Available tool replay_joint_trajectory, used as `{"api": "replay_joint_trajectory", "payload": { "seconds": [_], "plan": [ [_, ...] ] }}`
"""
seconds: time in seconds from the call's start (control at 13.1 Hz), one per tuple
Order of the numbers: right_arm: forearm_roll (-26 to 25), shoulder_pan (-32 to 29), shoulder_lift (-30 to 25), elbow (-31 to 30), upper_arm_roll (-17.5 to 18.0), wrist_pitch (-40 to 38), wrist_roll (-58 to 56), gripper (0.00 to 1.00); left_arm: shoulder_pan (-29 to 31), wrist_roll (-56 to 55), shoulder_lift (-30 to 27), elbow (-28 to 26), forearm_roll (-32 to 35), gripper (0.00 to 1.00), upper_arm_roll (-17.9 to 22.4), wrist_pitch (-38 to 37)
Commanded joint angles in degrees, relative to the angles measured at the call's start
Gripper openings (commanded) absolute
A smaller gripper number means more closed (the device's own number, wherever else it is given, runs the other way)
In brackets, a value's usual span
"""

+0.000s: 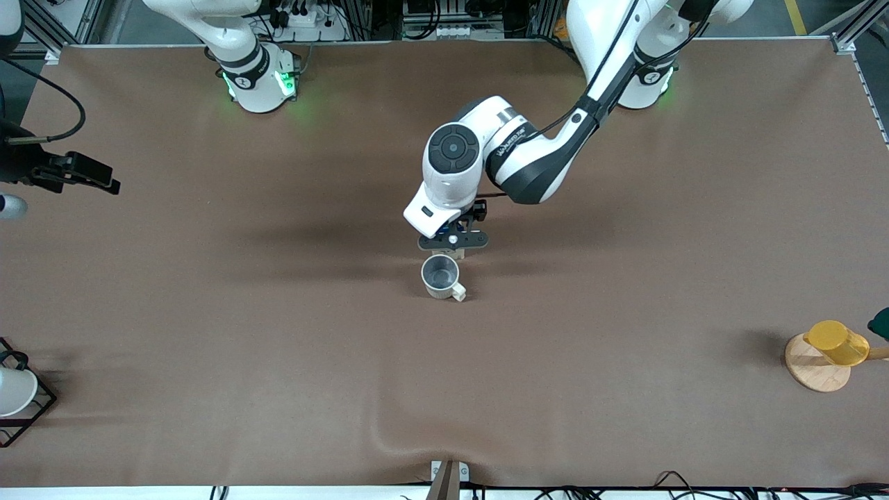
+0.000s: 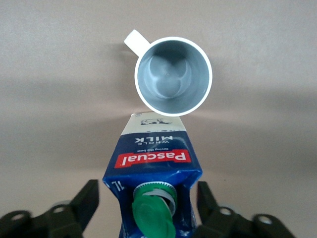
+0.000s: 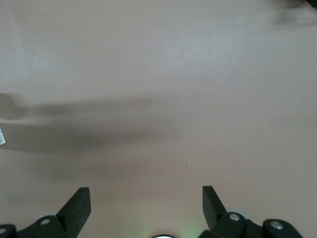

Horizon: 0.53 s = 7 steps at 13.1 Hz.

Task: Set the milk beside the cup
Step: 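Lower the milk carton beside the mug with the left gripper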

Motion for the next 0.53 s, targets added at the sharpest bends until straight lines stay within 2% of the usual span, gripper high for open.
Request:
{"api": "replay_joint_trajectory", "payload": {
  "seconds": [0.0,0.23,0.46],
  "plan": [
    [-0.5,-1.6,-0.9,0.9,1.6,-0.9,-0.8,1.0,-0.5,-1.9,-3.1,0.8,1.4,1.0,0.6,-1.4],
    [-1.8,-2.2,-1.6,1.1,1.8,-0.9,-2.2,1.0,1.5,-2.0,-9.6,0.8,1.4,1.0,1.0,-6.0],
    [-1.7,-2.0,-1.7,1.1,1.6,-0.3,-3.0,1.0,10.0,-0.6,-17.2,0.3,1.6,1.0,1.1,-9.6]
  ]
}}
